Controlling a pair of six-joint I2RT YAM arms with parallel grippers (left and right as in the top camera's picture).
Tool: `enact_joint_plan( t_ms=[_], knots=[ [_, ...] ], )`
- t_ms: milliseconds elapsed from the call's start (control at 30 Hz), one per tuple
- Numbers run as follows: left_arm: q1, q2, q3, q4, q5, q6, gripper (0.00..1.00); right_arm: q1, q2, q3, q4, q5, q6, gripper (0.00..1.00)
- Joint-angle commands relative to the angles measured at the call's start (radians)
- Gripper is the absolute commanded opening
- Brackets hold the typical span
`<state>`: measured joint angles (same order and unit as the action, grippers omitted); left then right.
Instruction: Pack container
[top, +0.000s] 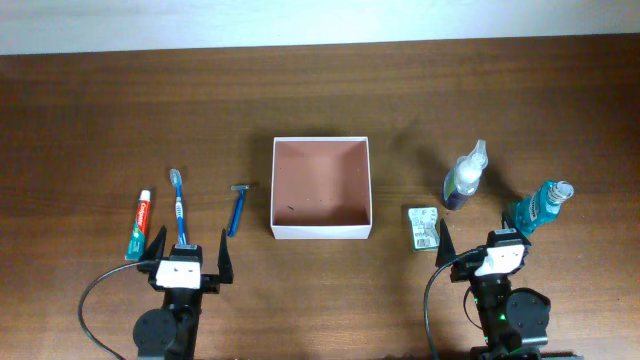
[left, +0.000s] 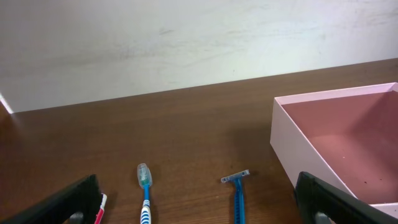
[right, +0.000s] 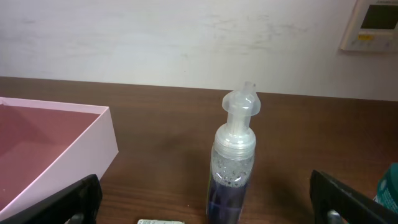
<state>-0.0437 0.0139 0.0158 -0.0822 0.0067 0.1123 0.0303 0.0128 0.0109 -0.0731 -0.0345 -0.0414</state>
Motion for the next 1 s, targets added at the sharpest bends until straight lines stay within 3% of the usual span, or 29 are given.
enact_joint_plan(
  t_ms=[0, 667, 833, 967],
  knots=[
    [-0.002, -0.009, -0.006, -0.001, -0.011, 0.016, 0.99, -0.005, -0.009, -0.005, -0.004, 0.001, -0.004, 0.98],
    [-0.002, -0.007, -0.006, -0.001, -0.01, 0.014, 0.99, -0.005, 0.005, -0.005, -0.003, -0.007, -0.002, 0.98],
    [-0.002, 0.01, -0.003, -0.003, -0.01, -0.016, 0.99, -0.005, 0.049, -0.002, -0.003, -0.007, 0.122, 0.98],
    [-0.002, 0.05, 0.045, -0.053, -0.011, -0.075, 0.99, -0.005, 0.101, 0.045, -0.02, -0.011, 0.132, 0.98]
  ],
)
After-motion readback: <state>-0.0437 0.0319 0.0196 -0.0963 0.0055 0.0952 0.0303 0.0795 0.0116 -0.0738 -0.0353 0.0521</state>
